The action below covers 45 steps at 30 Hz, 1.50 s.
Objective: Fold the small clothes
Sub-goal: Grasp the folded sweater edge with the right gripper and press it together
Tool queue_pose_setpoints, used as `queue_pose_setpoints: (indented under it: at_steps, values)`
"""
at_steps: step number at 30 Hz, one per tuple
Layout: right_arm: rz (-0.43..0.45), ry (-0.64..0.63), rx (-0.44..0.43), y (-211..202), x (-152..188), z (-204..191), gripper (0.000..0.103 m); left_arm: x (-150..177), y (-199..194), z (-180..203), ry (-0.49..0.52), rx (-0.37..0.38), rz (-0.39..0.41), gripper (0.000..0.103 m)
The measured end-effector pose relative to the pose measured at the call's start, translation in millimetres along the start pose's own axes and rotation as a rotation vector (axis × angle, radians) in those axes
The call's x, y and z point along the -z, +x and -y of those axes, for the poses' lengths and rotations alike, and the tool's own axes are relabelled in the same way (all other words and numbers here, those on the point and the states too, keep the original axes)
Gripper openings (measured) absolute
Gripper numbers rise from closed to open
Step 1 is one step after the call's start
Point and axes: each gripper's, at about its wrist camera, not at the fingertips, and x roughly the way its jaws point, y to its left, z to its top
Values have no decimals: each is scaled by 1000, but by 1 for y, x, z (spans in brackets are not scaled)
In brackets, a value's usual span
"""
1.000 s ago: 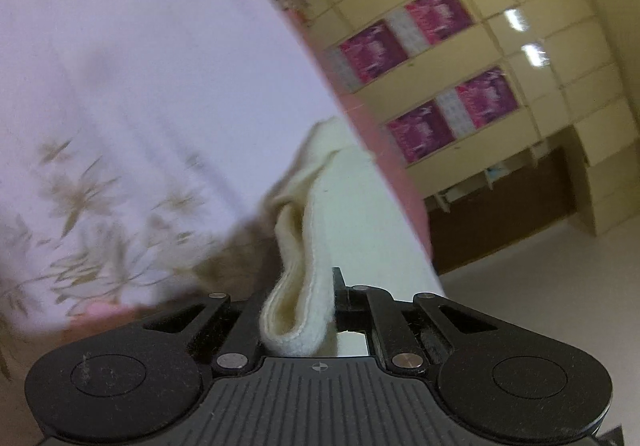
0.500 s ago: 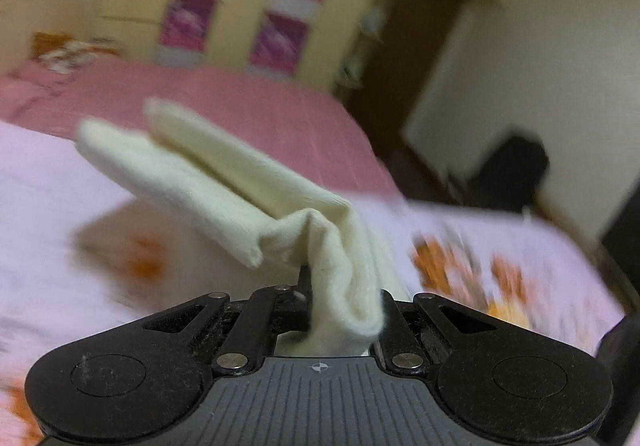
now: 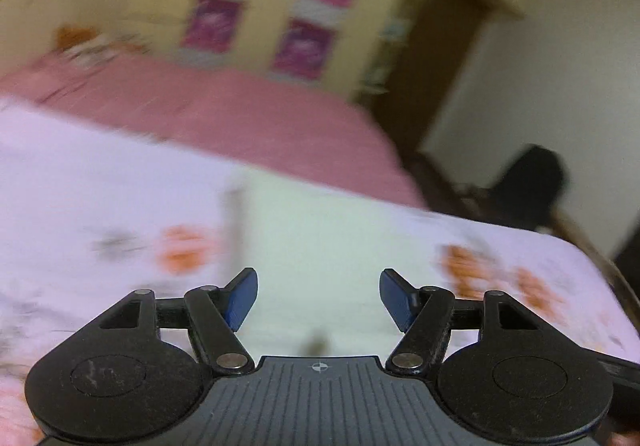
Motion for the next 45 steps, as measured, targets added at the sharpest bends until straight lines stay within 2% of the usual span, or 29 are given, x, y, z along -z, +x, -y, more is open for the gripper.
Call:
queue_pose_setpoints:
  at_steps: [3, 7, 14, 20, 24, 28, 30, 32, 35, 38, 42, 44, 45]
  values:
    - [-43, -79, -58, 18, 0, -25, 23, -13, 21, -35, -65, -23, -93, 66]
    - [-104, -195, -83, 48, -2, -52, 31, -8, 36, -40, -17, -37, -173, 66]
    - [-195, -256, -42, 92, -5, -59, 33, 8, 36, -31, 6, -37, -156, 66]
    - [-234, -176, -127, 101, -2, -52, 35, 17, 56, -38, 39, -28, -157, 67]
    - [-206, -149, -127, 107, -5, -52, 35, 9, 61, -40, 24, -28, -91, 67]
    - [-216, -162, -142, 116, -6, -57, 36, 2, 78, -41, 5, -43, -76, 66]
    - [-221, -176, -141, 118, -7, -60, 33, 0, 88, -40, 2, -47, -90, 66]
    - [-217, -219, -116, 117, -7, -65, 20, 1, 97, -37, 10, -45, -115, 66]
    - [-193, -344, -62, 111, -1, -80, 16, -2, 97, -30, 30, -48, -99, 66]
    - [-121, -462, -36, 91, 6, -98, 15, -4, 91, -20, 50, -19, -84, 66]
    - [-51, -470, -23, 59, 5, -94, 15, 0, 92, 3, 97, 30, -105, 66]
    - [-54, -449, 18, 60, 3, -83, 15, 6, 101, 16, 147, -1, -135, 66]
    - [-85, -410, 36, 67, 2, -74, 15, 7, 104, 18, 150, -7, -141, 66]
